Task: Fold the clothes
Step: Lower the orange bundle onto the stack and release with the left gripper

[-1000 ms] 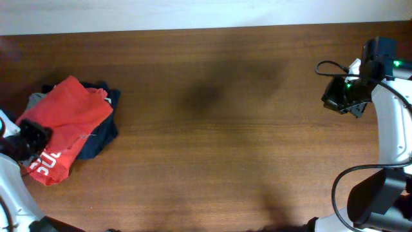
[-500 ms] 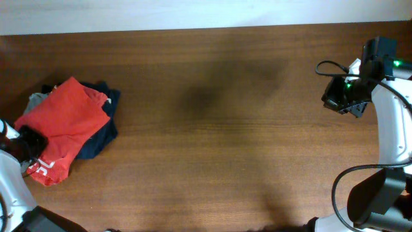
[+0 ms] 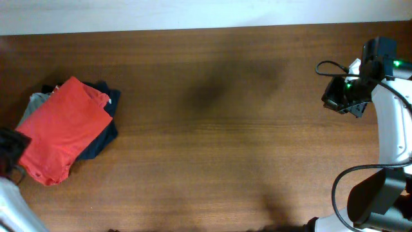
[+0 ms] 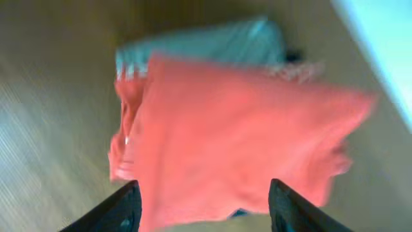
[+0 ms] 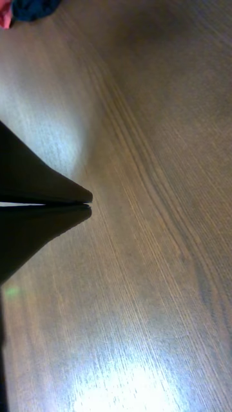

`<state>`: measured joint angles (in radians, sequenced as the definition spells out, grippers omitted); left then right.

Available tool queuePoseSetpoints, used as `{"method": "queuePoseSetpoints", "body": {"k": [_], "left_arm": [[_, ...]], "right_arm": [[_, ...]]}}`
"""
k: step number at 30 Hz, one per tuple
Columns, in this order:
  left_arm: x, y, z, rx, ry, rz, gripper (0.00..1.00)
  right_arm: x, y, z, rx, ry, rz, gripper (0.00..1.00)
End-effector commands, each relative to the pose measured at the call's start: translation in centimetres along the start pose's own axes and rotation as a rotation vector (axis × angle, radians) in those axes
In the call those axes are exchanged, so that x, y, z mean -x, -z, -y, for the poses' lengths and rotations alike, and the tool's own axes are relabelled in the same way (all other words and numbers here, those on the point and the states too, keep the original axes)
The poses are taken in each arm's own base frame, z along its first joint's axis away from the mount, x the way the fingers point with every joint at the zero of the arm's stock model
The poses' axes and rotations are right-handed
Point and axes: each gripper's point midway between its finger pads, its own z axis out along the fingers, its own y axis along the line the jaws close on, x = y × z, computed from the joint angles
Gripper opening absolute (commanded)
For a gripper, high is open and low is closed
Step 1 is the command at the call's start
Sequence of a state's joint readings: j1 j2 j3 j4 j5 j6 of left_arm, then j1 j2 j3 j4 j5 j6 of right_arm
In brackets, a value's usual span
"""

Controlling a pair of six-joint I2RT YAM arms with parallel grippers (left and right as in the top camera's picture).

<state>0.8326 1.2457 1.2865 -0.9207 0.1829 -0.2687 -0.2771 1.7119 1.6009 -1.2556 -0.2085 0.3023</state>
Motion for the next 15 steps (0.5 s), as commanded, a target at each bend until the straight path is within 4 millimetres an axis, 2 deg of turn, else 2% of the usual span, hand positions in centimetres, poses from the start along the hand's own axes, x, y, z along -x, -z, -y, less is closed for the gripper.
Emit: {"method": "queuePoseSetpoints", "body": {"k": [1, 3, 4, 6, 11, 15], "left_arm": [[1.3, 2.2, 0.9, -0.015, -0.073, 0.084, 0.42], [1.0, 1.6, 1.8, -0.03, -0.163, 0.069, 0.21], [0.6, 0.9, 2.2, -0.028, -0.216, 0.048, 0.14], [-0.3, -1.2, 2.7, -0.005, -0.306, -0.009, 0.08], [-2.9, -7.4, 3.5, 0.015, -0.353, -0.175, 0.07], [-3.9, -12.9, 2.5, 0.04, -0.312, -0.253, 0.07]], "right_arm": [[0.5, 0.7, -0.4, 0.01, 0.018, 0.028, 0.04], [0.5, 0.7, -0.4, 0.01, 0.018, 0.028, 0.04], [0.5, 0.7, -0.4, 0.01, 0.018, 0.028, 0.04], [0.5, 0.7, -0.4, 0.01, 0.018, 0.027, 0.04], [0.5, 0.7, -0.4, 0.011, 0.018, 0.026, 0.04], [0.3, 0.7, -0.4, 0.009, 0.017, 0.02, 0.04]]}}
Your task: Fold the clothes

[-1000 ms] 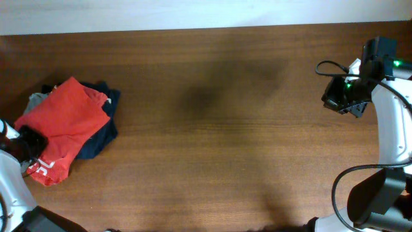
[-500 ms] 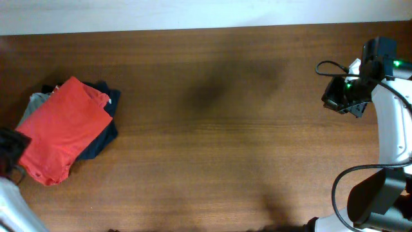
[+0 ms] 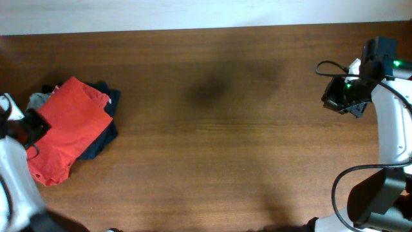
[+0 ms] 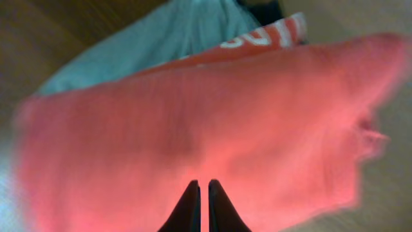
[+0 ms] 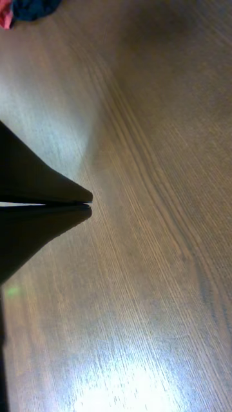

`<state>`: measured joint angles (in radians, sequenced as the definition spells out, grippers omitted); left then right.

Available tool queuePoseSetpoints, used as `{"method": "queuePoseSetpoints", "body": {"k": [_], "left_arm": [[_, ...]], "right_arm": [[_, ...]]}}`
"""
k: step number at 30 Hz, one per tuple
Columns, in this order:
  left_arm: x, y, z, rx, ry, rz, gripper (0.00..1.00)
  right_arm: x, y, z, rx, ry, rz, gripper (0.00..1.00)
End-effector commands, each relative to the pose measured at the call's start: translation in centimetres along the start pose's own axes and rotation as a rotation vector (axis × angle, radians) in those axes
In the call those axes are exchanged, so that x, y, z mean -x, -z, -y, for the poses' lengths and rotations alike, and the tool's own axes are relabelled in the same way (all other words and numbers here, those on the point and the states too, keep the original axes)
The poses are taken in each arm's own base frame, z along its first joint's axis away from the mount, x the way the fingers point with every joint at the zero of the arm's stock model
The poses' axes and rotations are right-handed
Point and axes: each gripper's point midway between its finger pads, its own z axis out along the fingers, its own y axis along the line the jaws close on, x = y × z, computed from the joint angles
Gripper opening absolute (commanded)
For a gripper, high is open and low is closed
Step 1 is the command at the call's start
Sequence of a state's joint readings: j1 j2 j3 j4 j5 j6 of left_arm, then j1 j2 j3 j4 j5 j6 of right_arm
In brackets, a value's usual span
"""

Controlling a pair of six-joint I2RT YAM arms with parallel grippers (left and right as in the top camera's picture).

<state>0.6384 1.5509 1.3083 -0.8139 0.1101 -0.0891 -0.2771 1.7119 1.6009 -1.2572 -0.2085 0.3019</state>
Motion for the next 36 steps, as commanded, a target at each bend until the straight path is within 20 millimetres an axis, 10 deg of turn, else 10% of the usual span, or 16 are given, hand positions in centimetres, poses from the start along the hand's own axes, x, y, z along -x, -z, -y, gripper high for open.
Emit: {"method": "queuePoseSetpoints", "body": {"k": [1, 10, 17, 24, 31, 33, 35, 36], "left_arm": [[-0.8, -4.3, -1.4, 0.037, 0.042, -0.073, 0.07], [-3.9, -11.1, -4.3, 0.124, 0.175, -0.218, 0.07], [-1.8, -9.4, -3.4, 0.08, 0.154, -0.165, 0.08], [4.3, 0.7, 2.5, -0.082, -0.064, 0.06, 0.26], [3.2, 12.7, 9.0, -0.211, -0.386, 0.202, 0.41], [1.9, 16.4, 9.6, -0.21, -0.417, 0.243, 0.6], [0.6, 19.4, 9.6, -0.204, -0.434, 0.291, 0.99], [-0.2, 20.8, 9.5, -0.206, -0.439, 0.315, 0.99]], "right_arm": [[0.4, 0.7, -0.4, 0.009, 0.016, 0.022, 0.04], [0.4, 0.7, -0.4, 0.009, 0.016, 0.021, 0.04], [0.4, 0.7, -0.4, 0.009, 0.017, 0.022, 0.04], [0.4, 0.7, -0.4, 0.01, 0.018, 0.023, 0.04], [1.1, 3.8, -4.0, 0.189, 0.223, 0.141, 0.13], [1.0, 6.7, -5.4, 0.249, 0.319, 0.231, 0.17], [0.3, 9.6, -6.4, 0.287, 0.404, 0.321, 0.22], [-0.2, 11.1, -6.8, 0.297, 0.428, 0.365, 0.25]]}}
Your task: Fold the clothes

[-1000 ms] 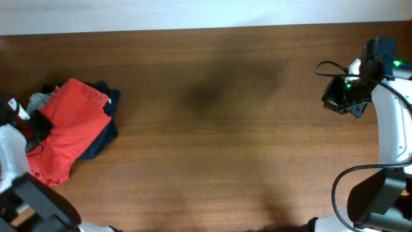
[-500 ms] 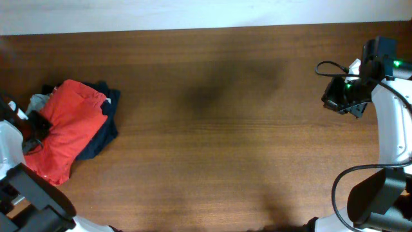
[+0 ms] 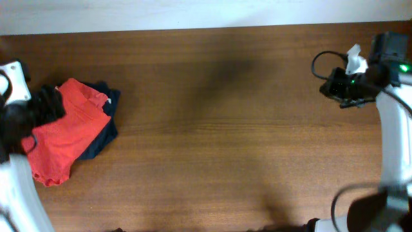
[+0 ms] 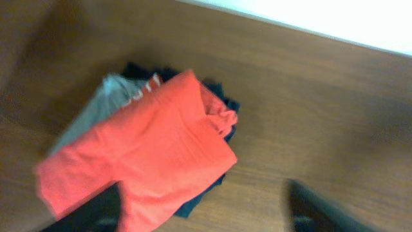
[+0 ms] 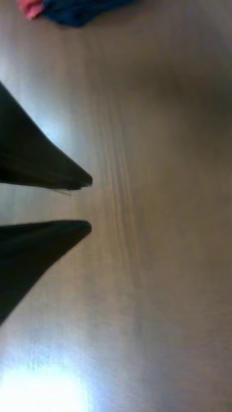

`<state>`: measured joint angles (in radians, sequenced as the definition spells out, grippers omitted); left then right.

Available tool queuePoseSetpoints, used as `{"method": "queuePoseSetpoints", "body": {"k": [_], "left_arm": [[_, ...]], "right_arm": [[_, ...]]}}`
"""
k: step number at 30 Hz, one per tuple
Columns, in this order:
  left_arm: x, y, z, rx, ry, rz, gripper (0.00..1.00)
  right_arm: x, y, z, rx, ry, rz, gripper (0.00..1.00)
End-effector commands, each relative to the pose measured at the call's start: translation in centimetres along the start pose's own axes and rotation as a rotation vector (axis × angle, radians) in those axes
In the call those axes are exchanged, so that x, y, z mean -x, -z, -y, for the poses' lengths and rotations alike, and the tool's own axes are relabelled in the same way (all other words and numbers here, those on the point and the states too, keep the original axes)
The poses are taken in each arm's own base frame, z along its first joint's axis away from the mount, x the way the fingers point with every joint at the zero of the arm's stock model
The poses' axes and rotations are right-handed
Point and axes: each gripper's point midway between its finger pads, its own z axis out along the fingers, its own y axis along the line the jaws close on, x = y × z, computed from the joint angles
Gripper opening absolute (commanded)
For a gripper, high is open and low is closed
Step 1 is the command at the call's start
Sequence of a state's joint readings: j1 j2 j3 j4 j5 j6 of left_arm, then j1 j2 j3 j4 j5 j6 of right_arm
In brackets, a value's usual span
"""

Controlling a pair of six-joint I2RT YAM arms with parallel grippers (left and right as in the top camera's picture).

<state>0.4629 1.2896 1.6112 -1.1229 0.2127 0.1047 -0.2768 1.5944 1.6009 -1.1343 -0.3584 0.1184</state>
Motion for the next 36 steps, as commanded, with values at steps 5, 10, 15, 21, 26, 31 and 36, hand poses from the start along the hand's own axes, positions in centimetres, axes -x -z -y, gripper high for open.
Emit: {"method": "queuePoseSetpoints", "body": {"k": [5, 10, 15, 21, 26, 31, 36], "left_arm": [[-2.0, 9.2, 2.5, 0.014, -0.092, 0.146, 0.99], [-3.2, 11.9, 3.2, 0.02, -0.101, 0.192, 0.99], [-3.3, 12.4, 4.3, -0.034, -0.105, 0.209, 0.99], [-3.4, 11.9, 5.4, -0.077, -0.135, 0.192, 0.99], [-3.4, 11.9, 5.4, -0.077, -0.135, 0.191, 0.99], [-3.4, 11.9, 5.4, -0.077, -0.135, 0.192, 0.99], [-3.4, 11.9, 5.4, -0.077, -0.135, 0.191, 0.99]], "right_arm": [[-1.1, 11.9, -8.1, 0.146, 0.305, 0.325, 0.41], [-2.5, 14.0, -10.1, 0.176, 0.365, 0.373, 0.99], [-2.7, 14.3, -10.2, 0.18, 0.368, 0.377, 0.99], [-2.8, 14.3, -10.3, 0.186, 0.368, 0.375, 0.98], [-4.1, 14.9, -13.0, 0.361, 0.402, 0.338, 0.99], [-5.3, 14.1, -11.7, 0.303, 0.37, 0.277, 0.99], [-5.9, 16.7, -13.6, 0.353, 0.636, 0.397, 0.98]]}}
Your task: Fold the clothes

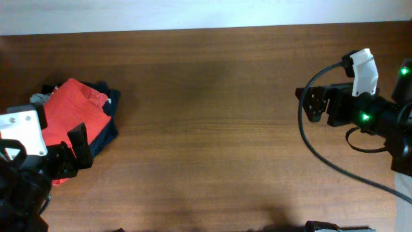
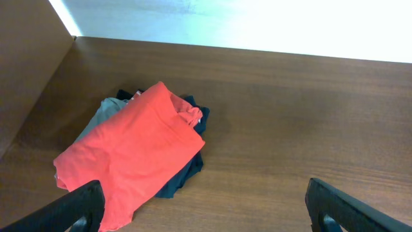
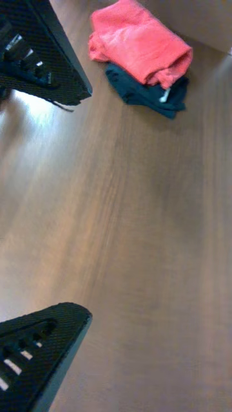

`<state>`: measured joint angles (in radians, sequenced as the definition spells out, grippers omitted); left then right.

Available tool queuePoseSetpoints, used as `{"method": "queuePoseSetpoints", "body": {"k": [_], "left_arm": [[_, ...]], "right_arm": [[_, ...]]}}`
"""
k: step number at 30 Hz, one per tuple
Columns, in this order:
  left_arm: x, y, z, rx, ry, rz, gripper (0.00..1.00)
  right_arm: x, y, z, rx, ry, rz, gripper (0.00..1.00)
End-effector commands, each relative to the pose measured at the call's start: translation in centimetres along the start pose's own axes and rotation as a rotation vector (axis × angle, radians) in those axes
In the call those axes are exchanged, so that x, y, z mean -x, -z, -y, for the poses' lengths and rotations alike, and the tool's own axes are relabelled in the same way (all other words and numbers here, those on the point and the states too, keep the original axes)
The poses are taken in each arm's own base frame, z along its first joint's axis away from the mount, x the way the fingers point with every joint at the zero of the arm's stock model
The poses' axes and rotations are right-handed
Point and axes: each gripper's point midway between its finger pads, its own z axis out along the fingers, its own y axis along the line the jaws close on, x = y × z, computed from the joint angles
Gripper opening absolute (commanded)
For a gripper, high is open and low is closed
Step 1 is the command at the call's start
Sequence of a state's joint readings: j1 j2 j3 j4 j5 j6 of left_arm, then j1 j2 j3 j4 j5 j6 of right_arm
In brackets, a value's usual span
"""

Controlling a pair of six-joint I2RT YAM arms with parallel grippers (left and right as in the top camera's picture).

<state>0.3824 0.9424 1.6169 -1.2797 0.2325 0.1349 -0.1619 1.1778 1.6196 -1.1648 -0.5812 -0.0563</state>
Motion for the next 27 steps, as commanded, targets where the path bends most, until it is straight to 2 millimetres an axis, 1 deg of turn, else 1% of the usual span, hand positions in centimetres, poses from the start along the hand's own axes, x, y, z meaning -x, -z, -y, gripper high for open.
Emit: {"method": "queuePoseSetpoints", "body": {"k": [1, 4, 6, 9, 11, 14, 16, 18, 21, 27], "left_arm": [[0.1, 0.1, 0.4, -0.018, -0.009, 0.004, 0.99], [0.1, 0.1, 0.4, -0.018, -0.009, 0.004, 0.99], [0.1, 0.1, 0.4, -0.018, -0.009, 0.004, 0.99], [0.1, 0.1, 0.4, -0.018, -0.009, 0.004, 0.99], [0.1, 0.1, 0.4, -0.018, -0.009, 0.004, 0.99], [0.1, 0.1, 0.4, -0.018, -0.009, 0.003, 0.99], [0.1, 0.1, 0.4, -0.018, -0.009, 0.003, 0.99], [0.1, 0.1, 0.4, -0.018, -0.009, 0.003, 0.99], [0.1, 0.1, 0.4, -0.018, -0.009, 0.003, 0.99], [0.1, 0.1, 0.4, -0.018, -0.009, 0.003, 0.99]], "right_arm": [[0.6, 2.6, -3.0, 0.063, 0.255, 0.093, 0.98], [0.3, 5.1, -4.2, 0.016, 0.356, 0.153, 0.99], [-0.2, 6.9, -4.3, -0.067, 0.384, 0.185, 0.99], [-1.6, 9.0, -4.2, -0.16, 0.396, 0.202, 0.98], [-2.7, 10.1, -4.0, -0.215, 0.411, 0.216, 0.99], [-4.6, 10.6, -4.5, -0.222, 0.496, 0.225, 0.98], [-6.0, 10.3, -4.6, -0.218, 0.539, 0.234, 0.98], [-7.2, 9.6, -4.3, -0.216, 0.559, 0.245, 0.98], [-9.2, 7.6, -3.4, -0.211, 0.579, 0.261, 0.98], [-13.7, 2.5, -1.8, -0.172, 0.615, 0.272, 0.99]]}}
